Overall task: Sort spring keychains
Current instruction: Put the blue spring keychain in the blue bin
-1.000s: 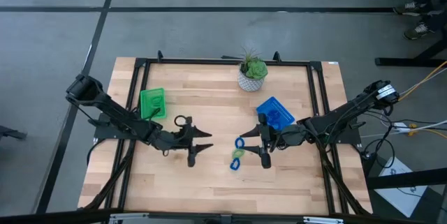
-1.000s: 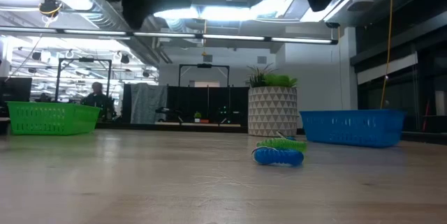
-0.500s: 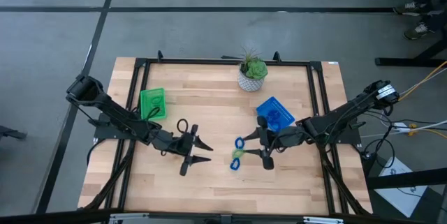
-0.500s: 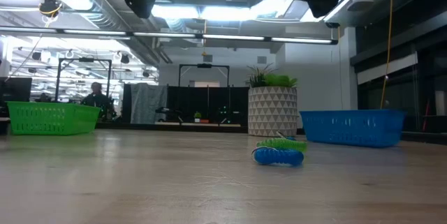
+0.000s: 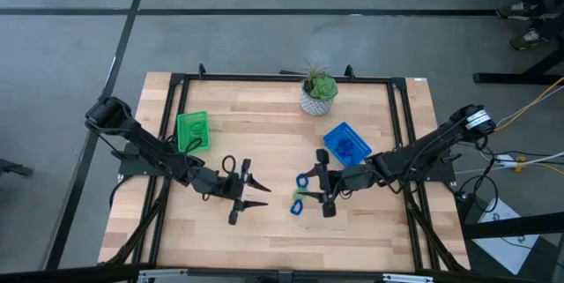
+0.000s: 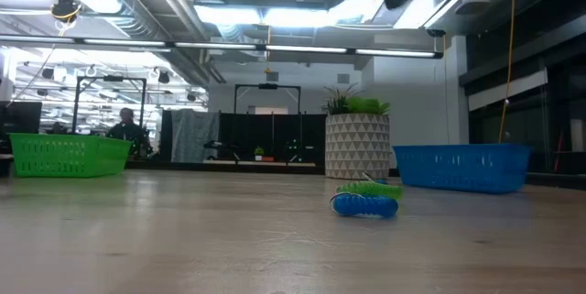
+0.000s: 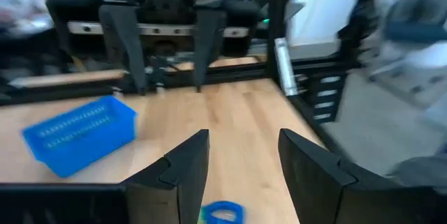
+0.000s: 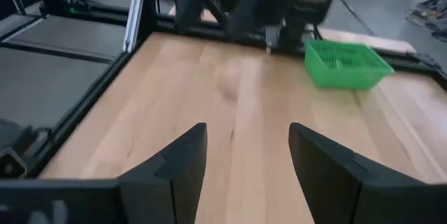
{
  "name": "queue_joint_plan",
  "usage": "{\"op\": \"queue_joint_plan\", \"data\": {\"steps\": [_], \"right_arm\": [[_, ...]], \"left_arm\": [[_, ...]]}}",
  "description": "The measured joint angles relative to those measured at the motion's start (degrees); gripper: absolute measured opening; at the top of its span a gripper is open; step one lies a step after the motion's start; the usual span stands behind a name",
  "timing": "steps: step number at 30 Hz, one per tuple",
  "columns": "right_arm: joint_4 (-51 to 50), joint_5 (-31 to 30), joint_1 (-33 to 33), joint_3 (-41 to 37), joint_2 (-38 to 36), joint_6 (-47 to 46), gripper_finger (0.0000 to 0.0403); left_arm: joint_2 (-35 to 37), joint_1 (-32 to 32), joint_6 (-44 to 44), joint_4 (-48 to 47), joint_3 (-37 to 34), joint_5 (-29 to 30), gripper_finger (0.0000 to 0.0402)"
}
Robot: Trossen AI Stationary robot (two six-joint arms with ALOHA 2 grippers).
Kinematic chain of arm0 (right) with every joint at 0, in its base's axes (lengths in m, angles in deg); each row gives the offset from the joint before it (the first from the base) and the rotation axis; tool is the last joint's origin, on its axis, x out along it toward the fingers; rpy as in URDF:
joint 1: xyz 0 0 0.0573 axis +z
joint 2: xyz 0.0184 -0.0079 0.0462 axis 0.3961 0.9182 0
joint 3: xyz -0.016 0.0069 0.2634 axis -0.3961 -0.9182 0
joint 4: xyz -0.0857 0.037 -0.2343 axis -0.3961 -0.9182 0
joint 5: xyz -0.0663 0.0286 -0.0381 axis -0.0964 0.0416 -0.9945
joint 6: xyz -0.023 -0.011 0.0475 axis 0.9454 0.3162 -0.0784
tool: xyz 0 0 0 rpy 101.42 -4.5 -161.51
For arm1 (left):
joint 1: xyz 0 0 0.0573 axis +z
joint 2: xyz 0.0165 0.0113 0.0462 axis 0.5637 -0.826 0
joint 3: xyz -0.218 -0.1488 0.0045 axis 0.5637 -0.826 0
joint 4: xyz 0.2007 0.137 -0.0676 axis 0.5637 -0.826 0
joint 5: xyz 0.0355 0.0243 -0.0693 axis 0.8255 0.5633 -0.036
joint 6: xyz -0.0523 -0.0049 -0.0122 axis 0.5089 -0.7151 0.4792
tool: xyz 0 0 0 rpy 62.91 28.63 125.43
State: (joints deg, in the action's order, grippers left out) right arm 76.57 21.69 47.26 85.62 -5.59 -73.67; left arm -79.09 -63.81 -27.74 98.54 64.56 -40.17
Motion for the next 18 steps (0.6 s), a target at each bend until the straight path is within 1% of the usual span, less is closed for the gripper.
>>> {"op": "queue_joint_plan", "data": {"steps": [2,4,6,8,10,13,15,18], "right_arm": [[0.16,-0.02,-0.01,2.53,1.97,0.62,0.0202],[0.20,-0.22,0.00,4.80,4.08,0.81,0.0202],[-0.07,-0.96,0.00,6.30,5.93,-0.72,0.0202],[-0.03,-1.32,-0.02,7.32,7.37,-3.31,0.0202],[-0.13,-1.39,-0.20,8.10,8.32,-5.04,0.0202],[-0.08,-1.45,-0.28,8.99,8.99,-6.34,0.0202],[-0.28,-1.50,-0.28,9.17,9.00,-6.42,0.0202],[-3.26,-1.50,-0.28,9.22,8.74,-6.50,0.0202]], "left_arm": [[-1.61,-0.94,-3.59,0.07,1.43,4.00,0.0168],[-3.63,-1.88,-7.49,0.06,2.84,9.39,0.0168],[-5.86,-2.69,-11.84,0.01,4.29,14.10,0.0168],[-7.91,-3.54,-16.41,0.04,5.50,17.35,0.0168],[-9.87,-4.17,-20.24,-0.03,6.57,19.17,0.0168],[-12.24,-4.76,-23.69,0.01,8.09,21.37,0.0168],[-13.33,-4.98,-25.06,-0.01,8.78,23.26,0.0168],[-13.75,-4.98,-25.35,-0.01,9.13,25.24,0.0168]]}}
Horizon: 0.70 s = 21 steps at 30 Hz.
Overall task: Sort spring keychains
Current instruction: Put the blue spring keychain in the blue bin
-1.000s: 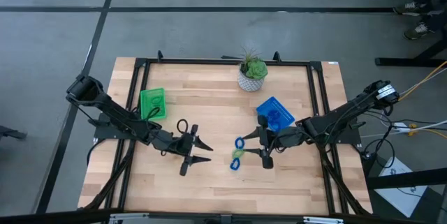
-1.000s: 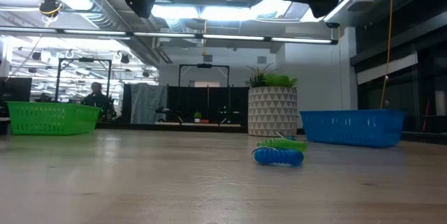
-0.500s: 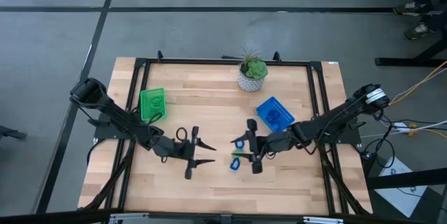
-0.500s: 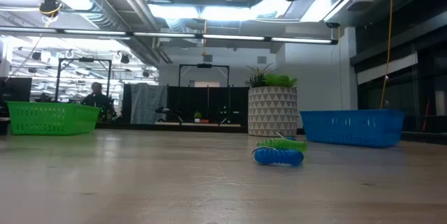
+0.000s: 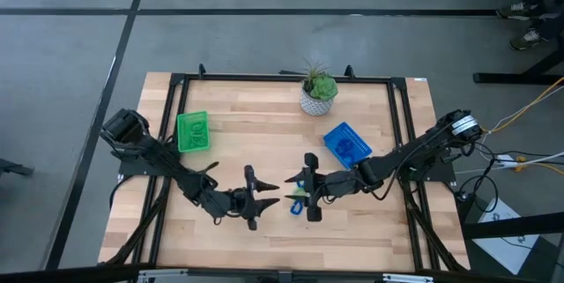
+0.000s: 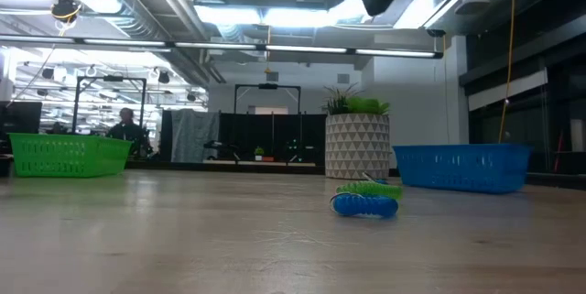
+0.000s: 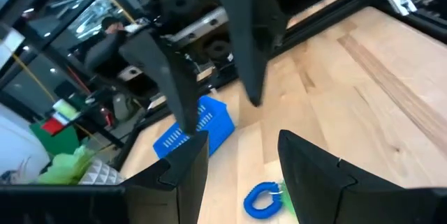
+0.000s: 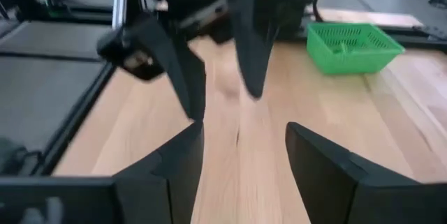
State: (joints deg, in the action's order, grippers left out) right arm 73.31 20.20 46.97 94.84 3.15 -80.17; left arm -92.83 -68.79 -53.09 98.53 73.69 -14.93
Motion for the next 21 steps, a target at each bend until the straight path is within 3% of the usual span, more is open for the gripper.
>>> {"op": "queue_joint_plan", "data": {"steps": [15,21], "right_arm": [[-22.93,-1.10,-5.34,-0.02,1.92,-6.44,0.0202],[-26.01,4.67,-9.18,-0.04,4.96,-11.06,0.0202]], "left_arm": [[0.11,0.87,5.34,-2.60,0.00,-0.02,0.0168],[0.12,1.36,6.59,-3.47,0.00,-1.56,0.0168]]}}
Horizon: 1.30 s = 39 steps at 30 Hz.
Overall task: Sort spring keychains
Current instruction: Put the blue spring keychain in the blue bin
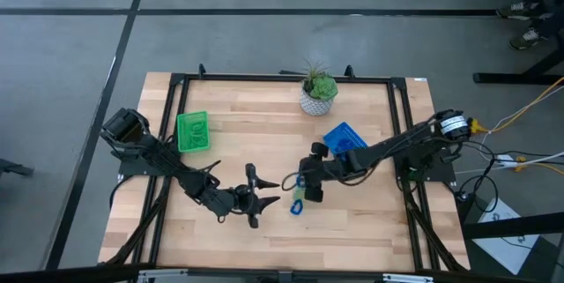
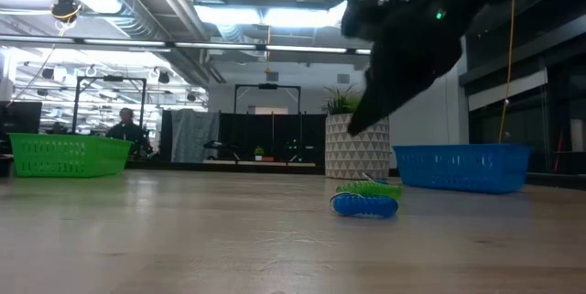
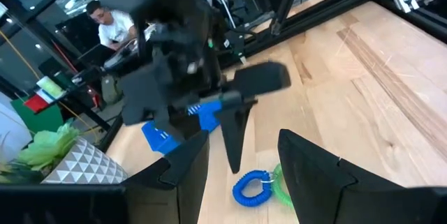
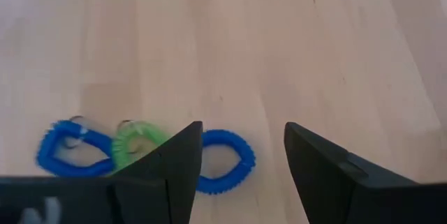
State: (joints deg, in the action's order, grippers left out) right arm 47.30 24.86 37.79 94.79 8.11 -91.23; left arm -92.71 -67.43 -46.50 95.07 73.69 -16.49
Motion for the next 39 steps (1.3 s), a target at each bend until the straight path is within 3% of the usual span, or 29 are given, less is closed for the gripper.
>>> {"op": "queue_joint_plan", "data": {"steps": [10,15,20,31,39], "right_arm": [[-4.22,0.82,-3.39,0.00,4.77,-1.41,0.0202],[-3.74,5.85,-4.11,0.00,6.74,-1.32,0.0202],[-3.48,6.96,-4.13,0.00,7.59,-1.04,0.0202],[-5.24,-0.47,-4.17,-0.02,7.76,-2.43,0.0201],[-5.41,-0.56,-4.72,-0.02,7.76,-2.01,0.0132]], "left_arm": [[0.04,-0.02,-0.02,-0.05,0.00,0.01,0.0168],[0.08,-0.02,0.00,-0.72,0.00,0.01,0.0168],[0.08,-0.02,0.00,-0.86,0.00,0.01,0.0168],[0.08,-0.02,0.00,-0.86,0.00,0.05,0.0168],[0.08,-0.02,0.02,-0.86,0.00,0.05,0.0168]]}}
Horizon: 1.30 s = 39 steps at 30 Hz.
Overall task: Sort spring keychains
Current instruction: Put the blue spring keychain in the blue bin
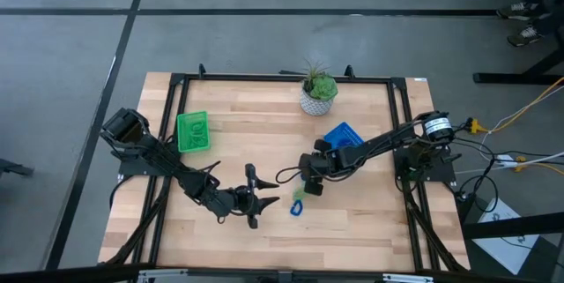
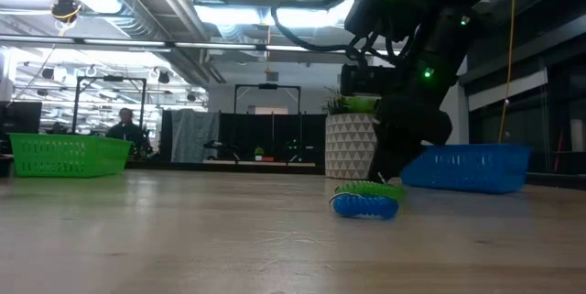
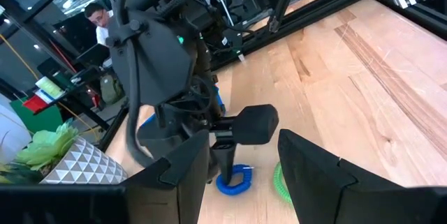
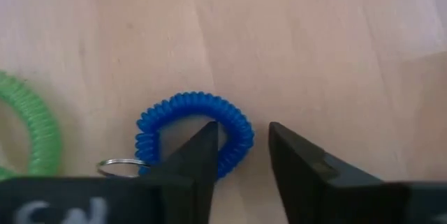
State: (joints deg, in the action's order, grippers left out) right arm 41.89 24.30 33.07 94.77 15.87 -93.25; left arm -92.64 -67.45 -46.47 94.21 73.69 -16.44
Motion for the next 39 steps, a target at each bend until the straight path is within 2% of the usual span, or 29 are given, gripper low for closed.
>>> {"op": "queue_joint_plan", "data": {"steps": [8,10,16,33,36,39], "right_arm": [[0.87,-0.03,-2.15,0.00,0.00,0.89,0.0024],[1.57,-0.21,-2.21,0.00,-0.04,0.81,0.0007],[4.51,-0.55,-2.21,0.06,-0.04,1.24,0.0008],[-1.93,1.22,-1.20,3.89,-0.02,1.16,0.0020],[-3.08,1.09,-1.20,3.89,-0.02,-0.05,0.0031],[-3.82,1.35,-1.20,3.87,-0.02,-0.85,0.0059]], "left_arm": [[0.00,0.00,1.25,0.00,0.00,0.00,0.0168],[0.00,0.04,1.01,0.00,0.00,0.13,0.0168],[0.00,0.04,0.89,0.00,0.00,0.42,0.0168],[0.00,-0.07,1.14,-0.50,0.00,0.44,0.0169],[0.00,-0.07,0.75,-0.48,0.00,0.45,0.0169],[0.00,-0.07,0.42,-0.48,0.00,0.46,0.0169]]}}
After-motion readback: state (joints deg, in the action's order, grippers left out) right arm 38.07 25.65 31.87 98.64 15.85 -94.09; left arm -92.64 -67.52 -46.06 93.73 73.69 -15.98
